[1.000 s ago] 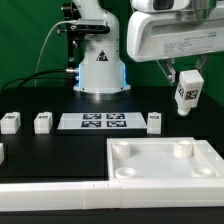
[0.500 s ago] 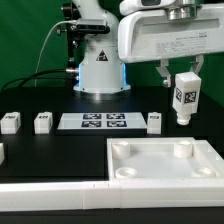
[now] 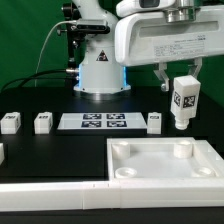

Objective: Assemble one leg

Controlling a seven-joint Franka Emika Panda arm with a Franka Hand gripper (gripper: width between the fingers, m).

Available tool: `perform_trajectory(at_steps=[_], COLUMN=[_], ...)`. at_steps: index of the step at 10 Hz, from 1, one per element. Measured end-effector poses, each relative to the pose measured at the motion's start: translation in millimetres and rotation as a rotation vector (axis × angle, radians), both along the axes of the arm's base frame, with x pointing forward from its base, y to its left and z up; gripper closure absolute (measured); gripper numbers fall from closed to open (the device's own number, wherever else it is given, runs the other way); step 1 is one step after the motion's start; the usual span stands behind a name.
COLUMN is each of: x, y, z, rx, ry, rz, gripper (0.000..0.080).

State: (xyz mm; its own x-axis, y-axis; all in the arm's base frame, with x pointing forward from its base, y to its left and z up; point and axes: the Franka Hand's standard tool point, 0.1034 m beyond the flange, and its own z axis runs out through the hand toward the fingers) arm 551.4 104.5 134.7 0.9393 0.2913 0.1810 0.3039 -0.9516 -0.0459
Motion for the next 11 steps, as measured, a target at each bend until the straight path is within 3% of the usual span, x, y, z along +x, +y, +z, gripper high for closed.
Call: perform_trajectory(at_steps=[3, 8, 9, 11], x=[26.7, 24.1, 26.3, 41.6], y=[2.8, 2.1, -1.5, -3.6], z=[-0.2, -3.8, -9.9, -9.1], rx=[0.009, 0.008, 0.004, 0.007], ry=[-0.009, -0.005, -0.002, -0.015], rz=[0.005, 0.012, 0.031, 0.029], gripper=[0.0509, 0.0509, 0.0509, 0.0509])
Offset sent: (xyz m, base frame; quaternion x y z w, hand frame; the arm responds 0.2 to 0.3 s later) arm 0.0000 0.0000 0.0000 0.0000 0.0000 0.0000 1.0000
